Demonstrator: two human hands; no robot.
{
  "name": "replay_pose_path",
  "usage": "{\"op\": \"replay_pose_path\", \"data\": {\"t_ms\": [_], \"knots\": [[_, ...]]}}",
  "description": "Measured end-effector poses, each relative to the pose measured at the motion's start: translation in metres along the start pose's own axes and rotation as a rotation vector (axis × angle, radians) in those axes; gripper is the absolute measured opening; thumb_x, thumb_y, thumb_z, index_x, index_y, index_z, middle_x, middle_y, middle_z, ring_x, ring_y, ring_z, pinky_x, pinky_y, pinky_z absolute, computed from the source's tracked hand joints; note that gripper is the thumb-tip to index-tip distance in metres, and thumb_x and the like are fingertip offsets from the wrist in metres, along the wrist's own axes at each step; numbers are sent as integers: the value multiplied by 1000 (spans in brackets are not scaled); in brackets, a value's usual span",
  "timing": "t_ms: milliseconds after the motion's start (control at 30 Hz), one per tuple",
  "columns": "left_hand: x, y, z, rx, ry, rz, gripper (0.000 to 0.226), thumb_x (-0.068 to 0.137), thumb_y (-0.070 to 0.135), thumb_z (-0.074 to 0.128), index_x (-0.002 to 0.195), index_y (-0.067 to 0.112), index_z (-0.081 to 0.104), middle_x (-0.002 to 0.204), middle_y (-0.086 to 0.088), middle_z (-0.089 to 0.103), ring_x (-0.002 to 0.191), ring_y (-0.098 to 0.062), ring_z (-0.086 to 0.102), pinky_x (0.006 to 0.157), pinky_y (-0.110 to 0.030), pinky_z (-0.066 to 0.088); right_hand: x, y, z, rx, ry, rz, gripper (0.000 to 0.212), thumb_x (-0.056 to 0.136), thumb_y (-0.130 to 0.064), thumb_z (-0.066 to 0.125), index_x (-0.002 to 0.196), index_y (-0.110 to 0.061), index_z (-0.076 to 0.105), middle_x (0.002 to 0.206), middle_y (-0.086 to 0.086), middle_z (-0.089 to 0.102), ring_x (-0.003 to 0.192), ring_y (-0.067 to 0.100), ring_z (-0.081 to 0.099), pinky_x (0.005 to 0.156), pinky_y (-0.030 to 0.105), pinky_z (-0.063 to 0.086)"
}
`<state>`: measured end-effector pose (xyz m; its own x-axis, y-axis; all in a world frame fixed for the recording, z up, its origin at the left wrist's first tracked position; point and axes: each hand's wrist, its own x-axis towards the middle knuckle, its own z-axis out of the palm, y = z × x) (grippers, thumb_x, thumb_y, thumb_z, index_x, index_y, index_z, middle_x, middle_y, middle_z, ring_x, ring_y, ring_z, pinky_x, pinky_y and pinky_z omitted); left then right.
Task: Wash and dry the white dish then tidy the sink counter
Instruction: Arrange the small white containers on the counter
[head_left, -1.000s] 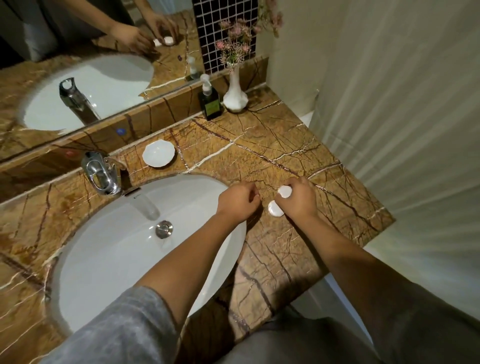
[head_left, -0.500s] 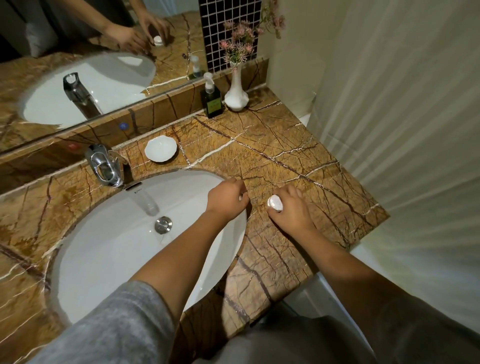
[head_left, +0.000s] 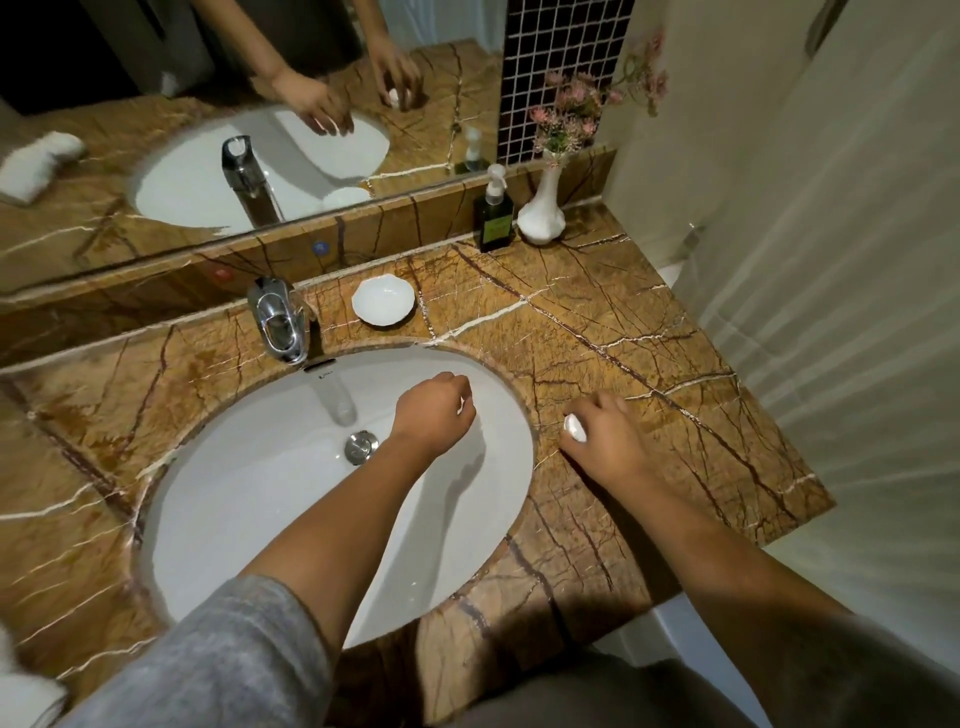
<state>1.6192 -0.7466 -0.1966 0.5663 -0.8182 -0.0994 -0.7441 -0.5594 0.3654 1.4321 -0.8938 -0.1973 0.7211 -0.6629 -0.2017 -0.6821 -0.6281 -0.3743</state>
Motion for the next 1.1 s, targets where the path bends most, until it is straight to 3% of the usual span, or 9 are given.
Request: {"op": "replay_pose_path", "data": {"t_ms": [267,433,567,867,1100], "knots": [[-7,-55,-16,63,5,-102,21,91,24,44,96,15,62,97,-4,65,84,-26,61,62,-31,43,89,-103,-9,24,24,-188,37,82,-25,68,117,-12,61,120,15,53,117,32,44,93,37,40],[-14,-95,-26,247,5,-27,24,90,23,43,105,12,58,100,-6,62,92,-27,57,63,-33,44,145,-178,4,43,25,-294,35,82,-24,65,116,-13,62,119,14,54,116,32,46,95,39,43],[-11,-120,-27,242,39,-53,26,91,28,43,106,13,57,102,-6,61,96,-27,56,66,-33,41,176,-216,22,39,2,-333,39,81,-23,65,119,-13,61,122,15,53,119,33,44,95,38,42],[-8,-145,-11,156,44,-153,24,89,28,44,102,14,58,99,-8,62,86,-29,58,67,-33,43,206,-238,55,9,-73,-369,58,78,-22,67,132,-8,48,131,18,51,124,36,42,104,39,35],[-9,-142,0,168,47,-166,26,92,23,40,105,11,60,98,-9,62,85,-30,57,68,-34,43,208,-230,51,64,-39,-397,60,77,-22,74,129,-10,48,128,14,53,121,33,46,100,40,40]]}}
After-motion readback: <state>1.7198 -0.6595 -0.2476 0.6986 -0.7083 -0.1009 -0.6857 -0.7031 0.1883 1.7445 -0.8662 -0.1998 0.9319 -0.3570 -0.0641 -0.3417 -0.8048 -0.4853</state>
